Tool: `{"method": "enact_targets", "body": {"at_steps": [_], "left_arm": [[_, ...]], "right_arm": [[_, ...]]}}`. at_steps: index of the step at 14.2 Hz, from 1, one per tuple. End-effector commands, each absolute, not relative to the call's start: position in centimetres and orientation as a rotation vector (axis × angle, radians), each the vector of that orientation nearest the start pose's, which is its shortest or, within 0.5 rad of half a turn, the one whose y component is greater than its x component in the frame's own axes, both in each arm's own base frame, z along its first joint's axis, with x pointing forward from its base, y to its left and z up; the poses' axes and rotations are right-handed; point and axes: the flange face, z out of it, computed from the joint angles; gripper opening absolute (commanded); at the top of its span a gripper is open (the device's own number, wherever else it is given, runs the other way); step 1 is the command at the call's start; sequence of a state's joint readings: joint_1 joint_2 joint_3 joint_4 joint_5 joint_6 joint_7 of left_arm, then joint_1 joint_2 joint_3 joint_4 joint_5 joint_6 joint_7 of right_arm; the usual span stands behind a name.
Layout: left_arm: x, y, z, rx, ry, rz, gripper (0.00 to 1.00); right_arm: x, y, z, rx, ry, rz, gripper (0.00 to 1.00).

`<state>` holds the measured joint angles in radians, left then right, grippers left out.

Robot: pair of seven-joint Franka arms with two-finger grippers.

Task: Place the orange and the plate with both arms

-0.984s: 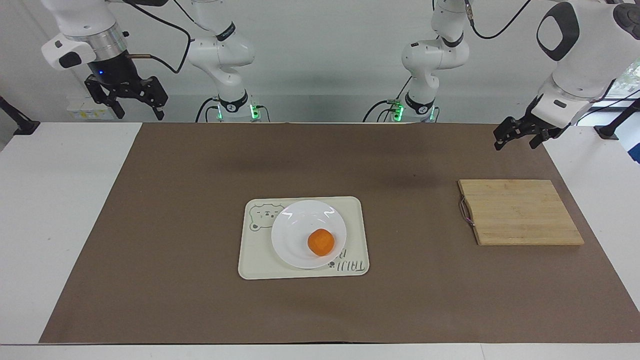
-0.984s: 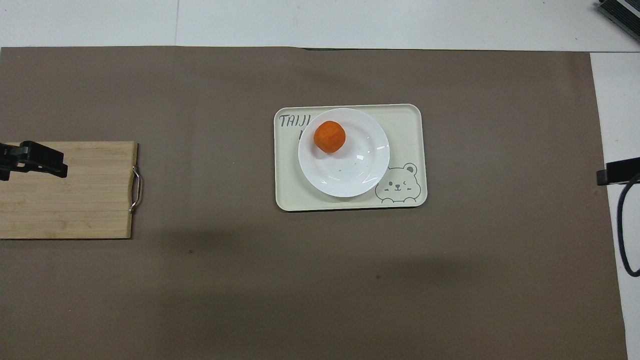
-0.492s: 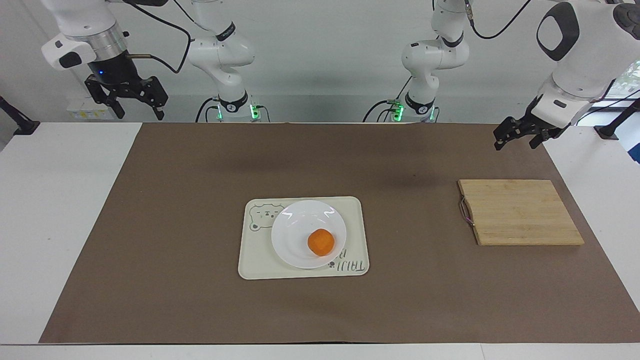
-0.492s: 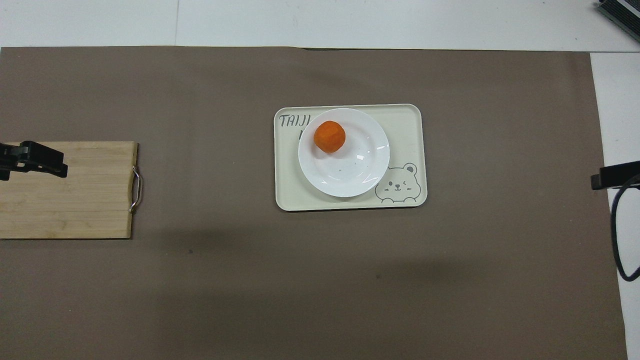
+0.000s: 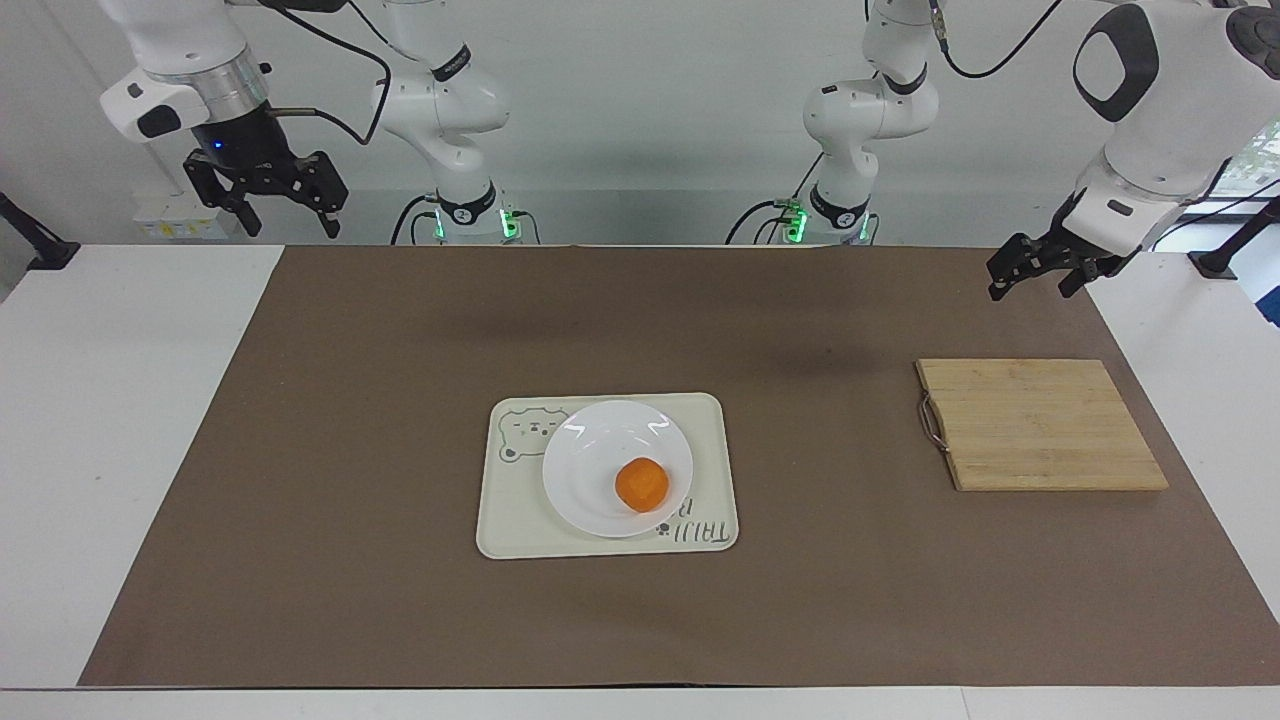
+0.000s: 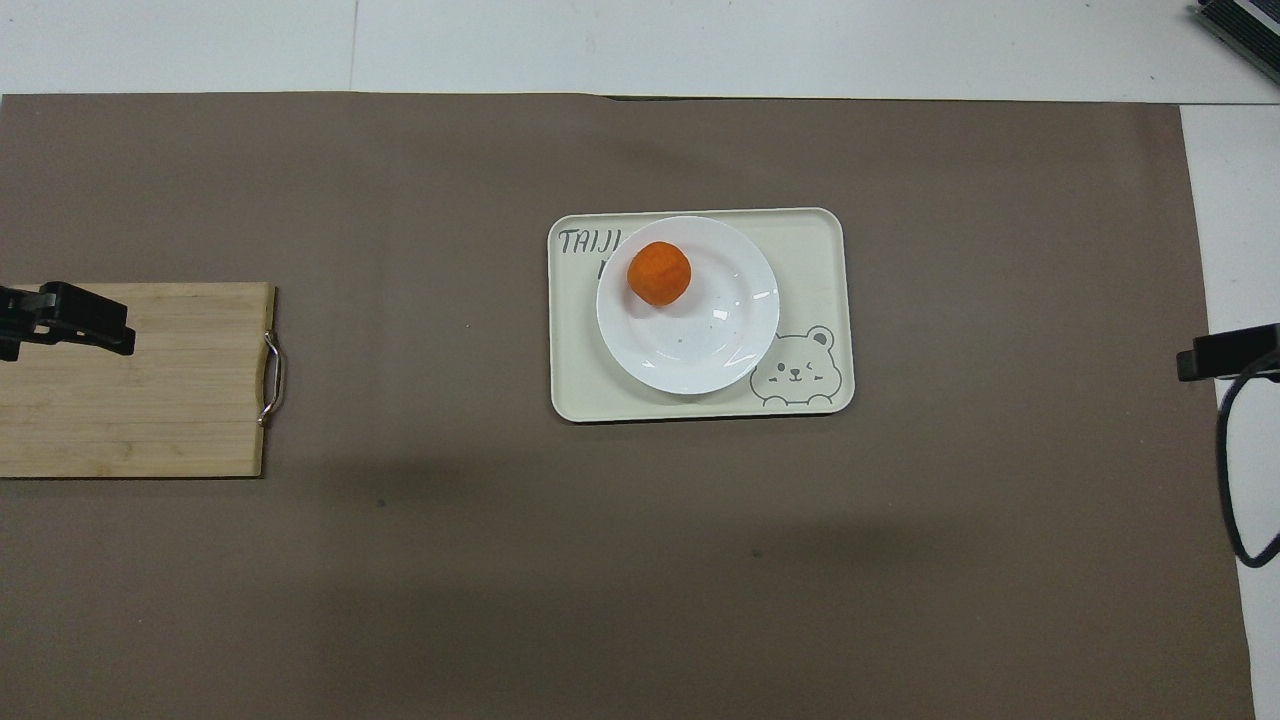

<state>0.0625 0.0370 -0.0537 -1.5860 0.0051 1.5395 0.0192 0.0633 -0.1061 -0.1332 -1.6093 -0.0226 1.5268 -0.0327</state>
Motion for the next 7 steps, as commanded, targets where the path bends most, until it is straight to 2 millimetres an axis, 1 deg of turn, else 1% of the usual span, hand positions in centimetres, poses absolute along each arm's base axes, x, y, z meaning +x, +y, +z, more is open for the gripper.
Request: {"method": "enact_targets", "body": {"at_steps": [1,3,7], "left_arm": [[55.9,0.93,60.02,-3.133,0.022,0.132,1.0],[55.88,0.91,60.01,-3.135,0.022,0.135,1.0],[55.88,0.84,60.01,-3.133,0.024,0.135,1.0]], "right_arm": [[51.43,-4.16,66.27,-3.145,0.047,-0.042,1.0],[51.29,-4.2,66.23,-3.15,0.045,-0.024,1.0],[51.43,-4.1,66.63,-3.14,0.046,-0.054,1.0]]}}
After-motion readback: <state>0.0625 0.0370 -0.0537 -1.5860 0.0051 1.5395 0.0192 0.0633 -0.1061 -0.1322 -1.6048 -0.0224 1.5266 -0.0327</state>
